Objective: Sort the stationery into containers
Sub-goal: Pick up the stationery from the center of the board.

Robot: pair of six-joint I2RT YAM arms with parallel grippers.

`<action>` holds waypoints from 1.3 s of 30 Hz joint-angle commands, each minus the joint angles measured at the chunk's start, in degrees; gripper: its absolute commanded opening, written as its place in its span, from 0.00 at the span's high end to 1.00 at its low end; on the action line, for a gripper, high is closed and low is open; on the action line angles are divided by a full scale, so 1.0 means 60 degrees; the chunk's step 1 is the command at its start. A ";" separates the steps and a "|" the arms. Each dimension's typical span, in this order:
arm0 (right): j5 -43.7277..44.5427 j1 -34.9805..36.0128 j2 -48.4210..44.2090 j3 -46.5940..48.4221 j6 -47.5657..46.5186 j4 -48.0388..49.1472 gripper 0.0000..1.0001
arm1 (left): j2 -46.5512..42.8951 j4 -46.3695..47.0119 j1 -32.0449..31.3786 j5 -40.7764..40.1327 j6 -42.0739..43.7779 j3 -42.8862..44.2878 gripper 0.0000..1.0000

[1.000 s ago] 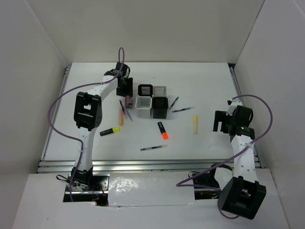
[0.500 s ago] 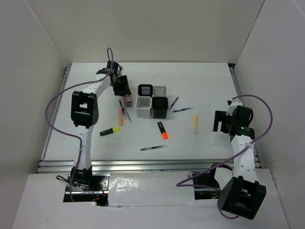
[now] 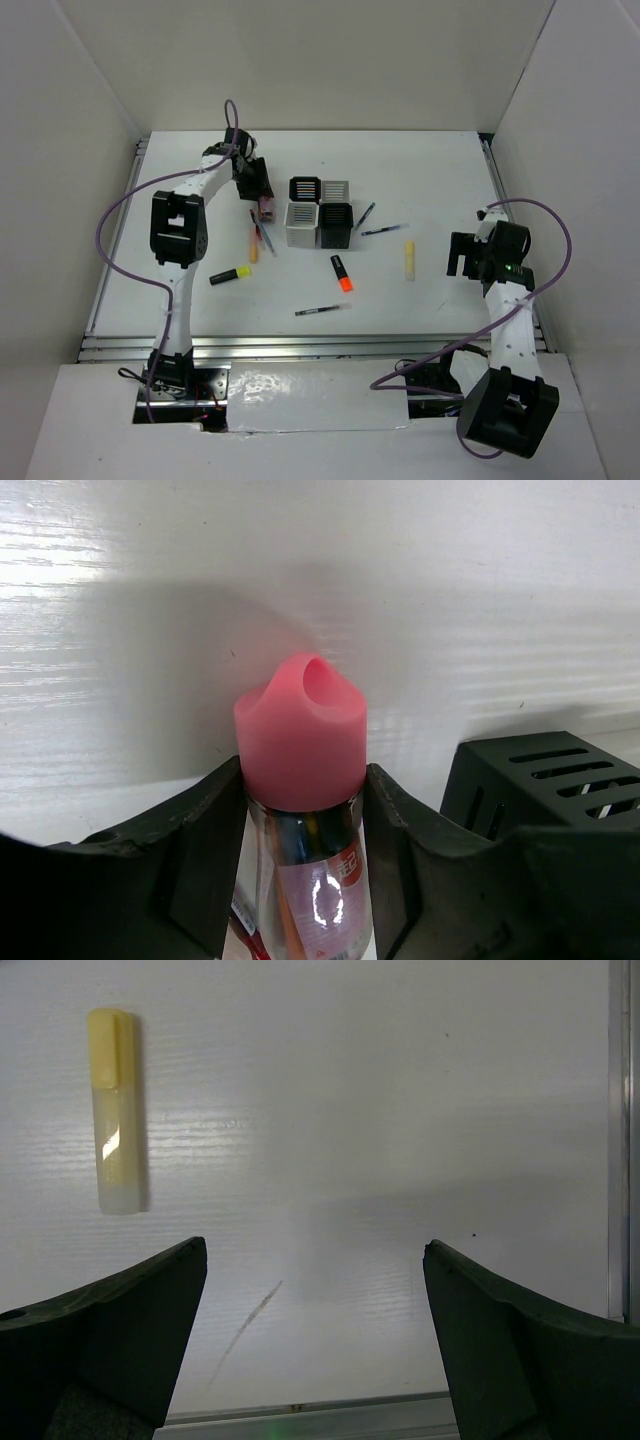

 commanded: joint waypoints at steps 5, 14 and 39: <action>0.0006 -0.0063 -0.0098 0.0108 -0.0038 0.0286 0.06 | -0.0606 0.0627 0.0243 0.0664 -0.0559 -0.0302 0.85; -0.0258 -0.0063 -0.0478 0.0094 -0.0008 0.0286 0.06 | -0.4414 0.5440 0.0493 0.1062 -0.0416 -0.2961 1.00; -0.0493 -0.0063 -0.0903 0.0636 0.0299 -0.0095 0.05 | -0.8317 1.4341 -0.1470 0.1137 0.2955 -0.9240 1.00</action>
